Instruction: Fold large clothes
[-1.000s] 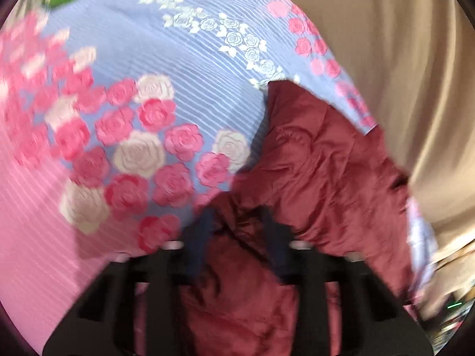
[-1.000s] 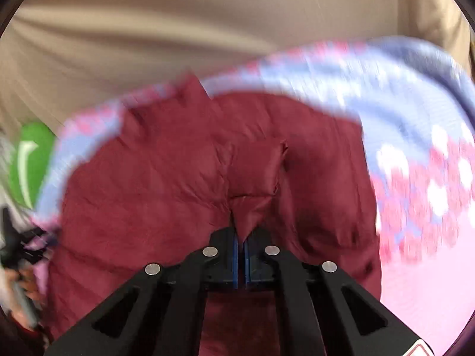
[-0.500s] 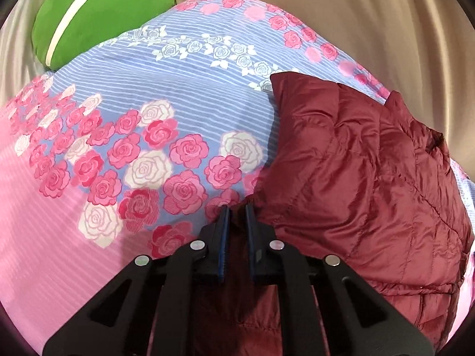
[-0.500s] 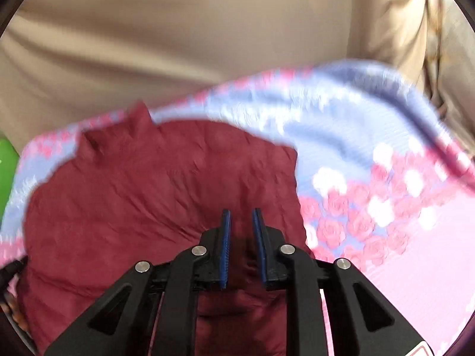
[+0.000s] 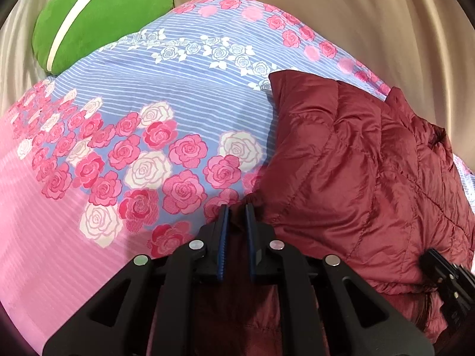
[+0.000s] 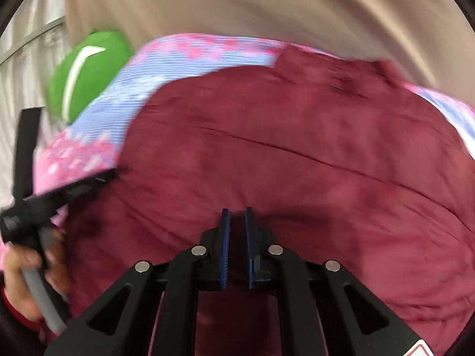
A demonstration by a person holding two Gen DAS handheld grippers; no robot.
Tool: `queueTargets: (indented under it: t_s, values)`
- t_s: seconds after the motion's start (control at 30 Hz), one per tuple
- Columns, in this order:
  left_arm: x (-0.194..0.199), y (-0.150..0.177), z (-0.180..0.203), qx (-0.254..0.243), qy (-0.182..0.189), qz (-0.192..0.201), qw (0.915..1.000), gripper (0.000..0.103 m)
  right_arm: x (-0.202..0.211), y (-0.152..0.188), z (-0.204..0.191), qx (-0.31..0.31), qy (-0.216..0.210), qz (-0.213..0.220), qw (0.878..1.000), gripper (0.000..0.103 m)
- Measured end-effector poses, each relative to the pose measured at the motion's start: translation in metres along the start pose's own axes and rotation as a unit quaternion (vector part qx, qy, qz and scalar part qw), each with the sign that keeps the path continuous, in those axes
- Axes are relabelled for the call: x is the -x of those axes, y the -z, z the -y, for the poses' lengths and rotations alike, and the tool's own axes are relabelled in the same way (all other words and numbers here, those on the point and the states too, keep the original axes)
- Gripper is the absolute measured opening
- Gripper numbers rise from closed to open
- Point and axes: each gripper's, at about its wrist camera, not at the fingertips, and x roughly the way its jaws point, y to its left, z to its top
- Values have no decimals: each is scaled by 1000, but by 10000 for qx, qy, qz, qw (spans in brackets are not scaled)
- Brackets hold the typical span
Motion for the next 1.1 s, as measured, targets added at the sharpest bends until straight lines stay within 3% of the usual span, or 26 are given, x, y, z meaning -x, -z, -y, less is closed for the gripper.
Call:
queueTargets:
  t_s: [0.1,0.2,0.23,0.27,0.3,0.4,0.47,0.53,0.57,0.63,0.77,0.87,0.97,1.03,1.1]
  values:
    - [0,0,-2,15,42,3,10000,11,28,16,73,-723,355,98,9967,1]
    - [0,0,-2,14,31,7,10000,11,65,40,152,-1506,1146,186,9818,1]
    - [0,0,-1,-2,10,8,10000,11,80,49,179,-1878,1433,227,9714,0]
    - [0,0,-1,-22,-16,10,10000,11,88,53,189,-2051,1582,253,9655,2]
    - [0,0,0,-51,-45,13,10000,11,95,54,195,-2188,1641,327,9613,11]
    - [-1,0,5,-168,-184,13,9997,12,116,45,178,-2075,1331,627,9671,15]
    - [-2,0,9,-255,-288,11,9993,12,103,36,152,-1667,1164,598,9773,15]
    - [-2,0,10,-287,-331,10,9990,12,74,38,138,-1226,1436,191,9818,15]
    - [-2,0,9,-284,-325,11,9991,12,58,41,138,-1102,1656,-3,9800,10]
    - [-1,0,7,-261,-293,17,9992,13,55,47,145,-1265,1662,63,9779,8]
    - [1,2,5,-252,-337,21,9991,14,85,59,157,-1776,2247,197,9579,13]
    - [10,10,10,-463,-527,45,9975,15,116,75,150,-1906,2126,355,9577,15]
    - [31,25,16,-709,-650,128,9953,24,147,104,129,-1830,2083,510,9594,22]
    - [51,36,19,-859,-607,195,9943,28,180,128,130,-1844,1990,611,9606,33]
    - [72,48,20,-977,-549,257,9934,41,202,147,125,-1908,1943,680,9598,37]
